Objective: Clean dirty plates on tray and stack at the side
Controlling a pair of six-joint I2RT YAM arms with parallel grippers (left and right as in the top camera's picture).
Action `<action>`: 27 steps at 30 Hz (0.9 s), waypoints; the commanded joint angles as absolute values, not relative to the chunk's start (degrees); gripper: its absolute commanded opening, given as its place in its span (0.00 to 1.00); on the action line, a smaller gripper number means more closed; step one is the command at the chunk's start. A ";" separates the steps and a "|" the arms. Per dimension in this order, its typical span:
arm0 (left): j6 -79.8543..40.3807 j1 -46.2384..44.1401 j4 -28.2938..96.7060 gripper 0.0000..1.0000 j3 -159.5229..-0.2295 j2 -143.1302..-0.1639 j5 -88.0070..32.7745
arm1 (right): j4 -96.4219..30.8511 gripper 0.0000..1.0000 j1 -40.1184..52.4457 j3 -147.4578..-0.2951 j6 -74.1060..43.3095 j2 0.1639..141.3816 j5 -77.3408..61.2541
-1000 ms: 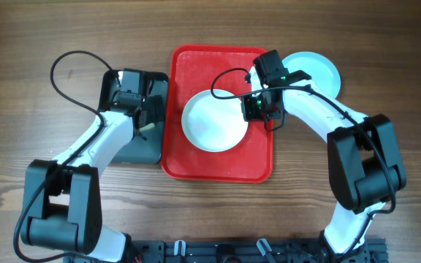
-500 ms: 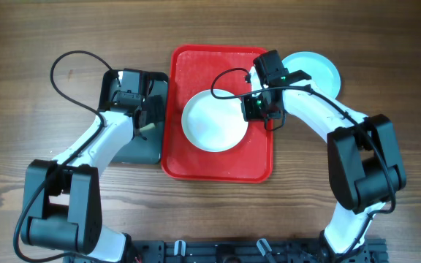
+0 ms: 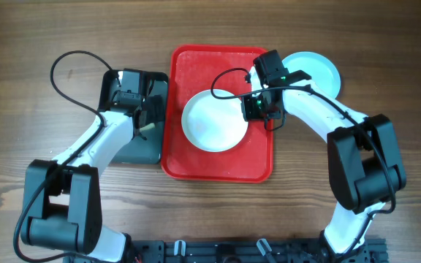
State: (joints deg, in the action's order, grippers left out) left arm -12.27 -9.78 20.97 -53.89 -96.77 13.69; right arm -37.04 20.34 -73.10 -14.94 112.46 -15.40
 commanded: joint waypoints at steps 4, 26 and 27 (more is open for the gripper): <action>-11.99 -9.47 19.09 1.00 -53.58 -97.51 14.63 | -36.88 0.15 20.73 -72.73 -14.98 111.15 -16.10; -12.60 -0.97 3.42 1.00 -57.45 -78.61 13.98 | -36.51 0.15 20.73 -72.71 -15.03 111.15 -16.08; -12.60 0.56 3.66 1.00 -57.43 -78.65 13.96 | -36.38 0.15 20.73 -72.71 -15.14 111.15 -16.10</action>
